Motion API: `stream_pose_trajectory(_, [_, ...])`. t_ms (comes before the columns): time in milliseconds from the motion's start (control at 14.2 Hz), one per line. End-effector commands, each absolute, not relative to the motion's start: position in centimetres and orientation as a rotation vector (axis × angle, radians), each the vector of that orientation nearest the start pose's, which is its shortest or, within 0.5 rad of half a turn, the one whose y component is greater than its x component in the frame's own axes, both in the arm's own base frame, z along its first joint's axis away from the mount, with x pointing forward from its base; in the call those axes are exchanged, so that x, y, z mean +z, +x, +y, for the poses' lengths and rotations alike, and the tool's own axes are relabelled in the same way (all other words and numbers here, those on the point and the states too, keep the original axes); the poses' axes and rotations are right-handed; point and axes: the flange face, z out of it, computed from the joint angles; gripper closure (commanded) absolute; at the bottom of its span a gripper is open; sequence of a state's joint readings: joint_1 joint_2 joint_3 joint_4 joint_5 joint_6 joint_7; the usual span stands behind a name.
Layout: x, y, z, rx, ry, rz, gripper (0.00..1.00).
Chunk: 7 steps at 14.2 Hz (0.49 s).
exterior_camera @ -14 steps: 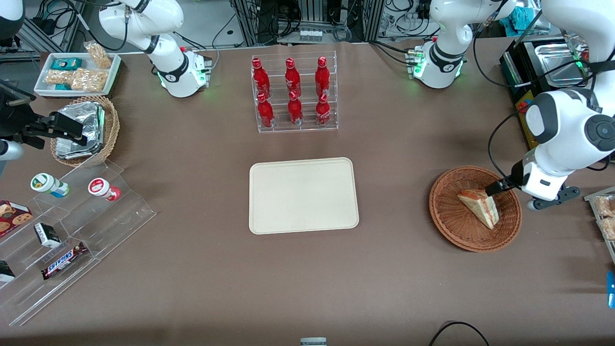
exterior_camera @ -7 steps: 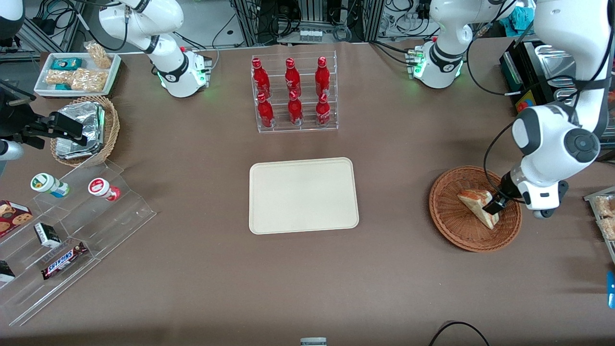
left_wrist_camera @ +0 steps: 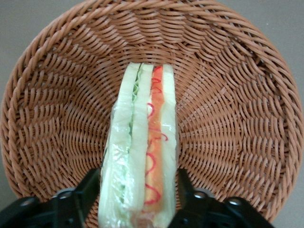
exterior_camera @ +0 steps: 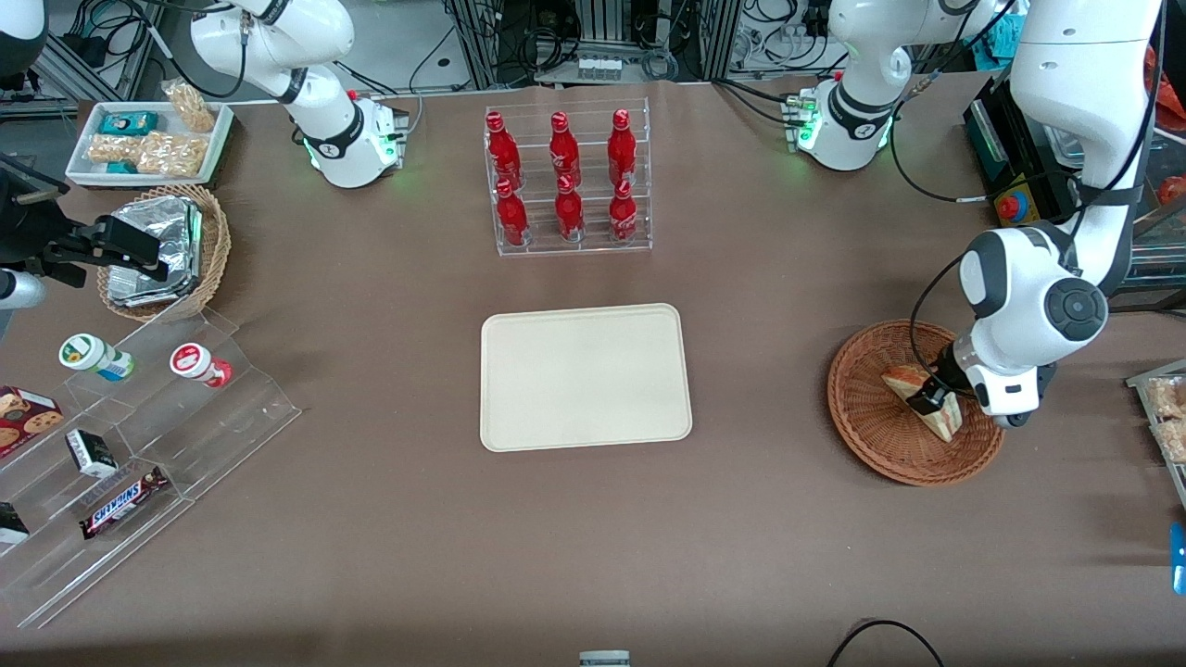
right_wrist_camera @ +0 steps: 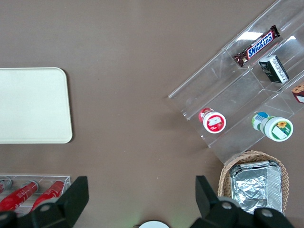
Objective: Place sandwich from basket to tray
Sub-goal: 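Close the left gripper on the wrapped sandwich wedge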
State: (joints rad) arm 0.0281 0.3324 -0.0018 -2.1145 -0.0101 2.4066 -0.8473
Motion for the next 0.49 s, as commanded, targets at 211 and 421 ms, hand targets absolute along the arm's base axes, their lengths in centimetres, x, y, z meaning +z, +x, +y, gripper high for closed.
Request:
stream_pose_trajectory(211, [31.0,57.8,-1.8,0.219,-2.921,-0.976,1.0])
stream_pose_trajectory(421, [33.7,58.9,-7.9,0.2,-2.989,-0.741,1.0])
